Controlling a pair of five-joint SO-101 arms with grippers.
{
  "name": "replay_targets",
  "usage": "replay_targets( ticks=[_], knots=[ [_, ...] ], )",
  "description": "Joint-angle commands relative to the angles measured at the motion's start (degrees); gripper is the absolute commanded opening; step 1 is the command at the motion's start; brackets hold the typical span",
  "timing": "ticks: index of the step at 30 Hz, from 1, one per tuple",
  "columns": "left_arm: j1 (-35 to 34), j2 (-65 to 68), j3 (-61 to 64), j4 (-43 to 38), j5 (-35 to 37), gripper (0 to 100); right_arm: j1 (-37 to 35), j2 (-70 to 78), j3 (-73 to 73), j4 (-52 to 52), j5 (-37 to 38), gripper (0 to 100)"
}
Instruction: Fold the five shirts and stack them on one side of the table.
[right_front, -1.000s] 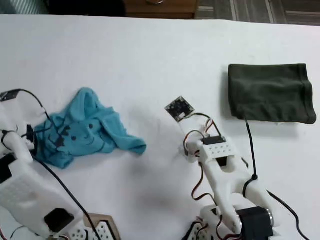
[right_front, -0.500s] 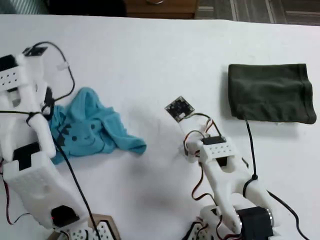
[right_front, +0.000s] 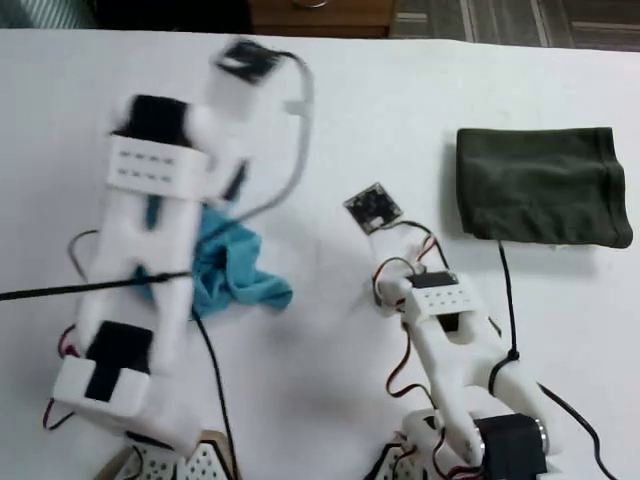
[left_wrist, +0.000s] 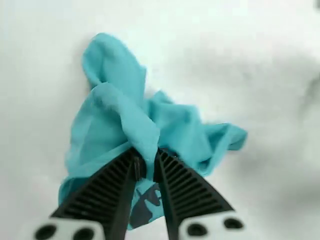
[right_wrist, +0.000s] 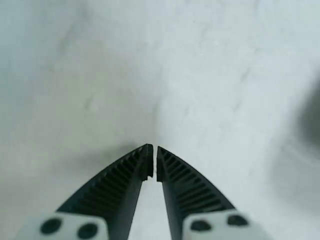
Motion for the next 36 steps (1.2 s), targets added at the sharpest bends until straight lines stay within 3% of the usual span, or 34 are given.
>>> replay_targets(
  ticks=[1, 9, 15, 21, 26, 31, 36],
  knots=[
    [7.1, -3.1, -2.4, -3.0, 0.1, 3, 3.4, -2.6, -0.6, -0.8, -4.3, 2.5],
    [10.0, -3.0, -2.3, -10.8, -1.5, 4, 7.5, -2.6, -0.6, -2.9, -8.6, 2.5],
    [10.0, -3.3, -0.2, -10.5, -1.4, 24, 7.3, -2.6, -0.6, -2.9, -8.6, 2.5],
    [8.4, -3.4, -5.0, -7.9, -1.8, 21, 7.3, -2.5, -0.6, -2.9, -8.6, 2.5],
    [-2.5, -3.1, -1.3, -6.2, -1.9, 21, 7.3, -2.7, -0.6, -2.3, -8.6, 4.9],
    [-18.5, -3.3, 7.8, -6.2, -1.9, 21, 5.8, -2.7, -1.7, -2.2, -8.4, 21.9],
    [-33.0, -3.2, 9.3, -6.5, -1.9, 21, 0.5, -1.4, -11.9, 7.9, -8.2, 14.9]
  ],
)
